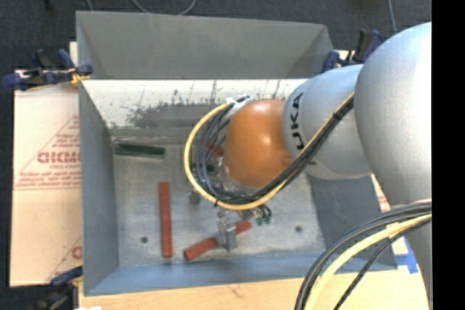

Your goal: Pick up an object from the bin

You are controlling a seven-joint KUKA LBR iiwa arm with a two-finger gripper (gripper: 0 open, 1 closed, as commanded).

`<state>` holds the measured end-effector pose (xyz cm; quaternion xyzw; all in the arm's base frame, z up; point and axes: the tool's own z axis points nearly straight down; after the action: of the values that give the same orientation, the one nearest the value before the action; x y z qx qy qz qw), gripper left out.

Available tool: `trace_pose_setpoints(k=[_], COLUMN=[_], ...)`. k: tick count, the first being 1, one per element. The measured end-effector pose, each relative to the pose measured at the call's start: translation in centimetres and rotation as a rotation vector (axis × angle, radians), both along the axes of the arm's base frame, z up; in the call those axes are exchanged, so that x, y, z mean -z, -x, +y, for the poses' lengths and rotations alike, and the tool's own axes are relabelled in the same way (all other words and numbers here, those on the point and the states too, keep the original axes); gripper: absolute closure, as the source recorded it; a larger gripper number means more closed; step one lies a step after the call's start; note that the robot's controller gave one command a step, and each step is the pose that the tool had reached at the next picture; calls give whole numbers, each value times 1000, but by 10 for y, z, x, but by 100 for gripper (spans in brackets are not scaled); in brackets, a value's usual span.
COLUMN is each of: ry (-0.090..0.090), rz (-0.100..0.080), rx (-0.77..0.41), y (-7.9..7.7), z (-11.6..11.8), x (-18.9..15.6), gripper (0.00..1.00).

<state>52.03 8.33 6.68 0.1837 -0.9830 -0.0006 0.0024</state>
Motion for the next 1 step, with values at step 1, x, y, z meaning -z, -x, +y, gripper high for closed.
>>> trace_pose_setpoints(k=[1], ry=[3], rz=[-10], rx=[-174], y=[-11], z=[-110], x=[-4], gripper=[0])
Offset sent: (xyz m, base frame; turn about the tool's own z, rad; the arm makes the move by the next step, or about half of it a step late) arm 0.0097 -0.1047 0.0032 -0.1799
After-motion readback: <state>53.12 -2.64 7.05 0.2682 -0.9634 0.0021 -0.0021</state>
